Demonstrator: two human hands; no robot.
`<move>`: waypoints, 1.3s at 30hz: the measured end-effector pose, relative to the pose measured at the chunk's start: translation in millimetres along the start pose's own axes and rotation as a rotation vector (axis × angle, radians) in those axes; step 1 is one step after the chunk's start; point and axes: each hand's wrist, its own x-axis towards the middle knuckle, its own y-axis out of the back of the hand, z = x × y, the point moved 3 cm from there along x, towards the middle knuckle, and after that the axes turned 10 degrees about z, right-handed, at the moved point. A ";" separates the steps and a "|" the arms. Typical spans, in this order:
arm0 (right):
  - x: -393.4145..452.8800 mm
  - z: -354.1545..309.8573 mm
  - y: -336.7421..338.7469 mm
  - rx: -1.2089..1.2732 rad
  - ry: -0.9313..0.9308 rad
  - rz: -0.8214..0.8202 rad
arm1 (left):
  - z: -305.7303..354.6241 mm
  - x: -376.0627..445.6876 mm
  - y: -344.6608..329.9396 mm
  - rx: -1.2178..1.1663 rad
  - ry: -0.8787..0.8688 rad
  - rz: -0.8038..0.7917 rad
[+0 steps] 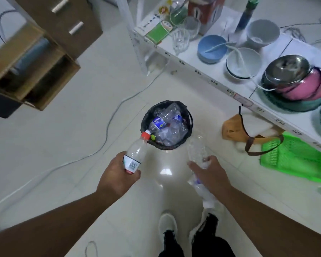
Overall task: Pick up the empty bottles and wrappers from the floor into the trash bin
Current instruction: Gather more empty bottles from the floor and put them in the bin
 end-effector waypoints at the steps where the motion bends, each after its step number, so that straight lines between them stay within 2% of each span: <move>1: 7.1 -10.0 -4.4 0.017 -0.013 0.006 | 1.3 7.9 -0.8 0.007 0.008 0.008; 6: 54.3 -36.6 -18.3 0.160 -0.131 -0.028 | 20.3 52.1 -20.3 -0.012 0.071 0.007; 14: 121.0 -70.0 -45.1 0.018 -0.084 -0.008 | 61.3 160.3 -74.5 -0.007 0.056 -0.046; 21: 188.8 -81.8 -130.1 -0.068 -0.078 0.017 | 45.3 253.3 -142.2 0.154 -0.206 -0.212; 24: 218.9 -78.7 -166.8 -0.189 -0.082 0.023 | 28.6 281.4 -165.2 0.254 -0.342 -0.201; 27: 231.2 -70.8 -179.8 -0.104 -0.240 0.087 | 21.1 301.9 -171.8 0.382 -0.432 -0.230; 30: 231.9 -72.5 -181.9 -0.025 -0.268 0.078 | 21.4 312.0 -166.0 0.460 -0.494 -0.264; 34: 216.8 -90.5 -164.5 0.033 -0.182 0.131 | 30.6 314.5 -155.1 0.492 -0.453 -0.244; 39: 201.8 -99.5 -139.6 0.055 -0.121 0.223 | 47.0 315.5 -141.6 0.316 -0.345 -0.196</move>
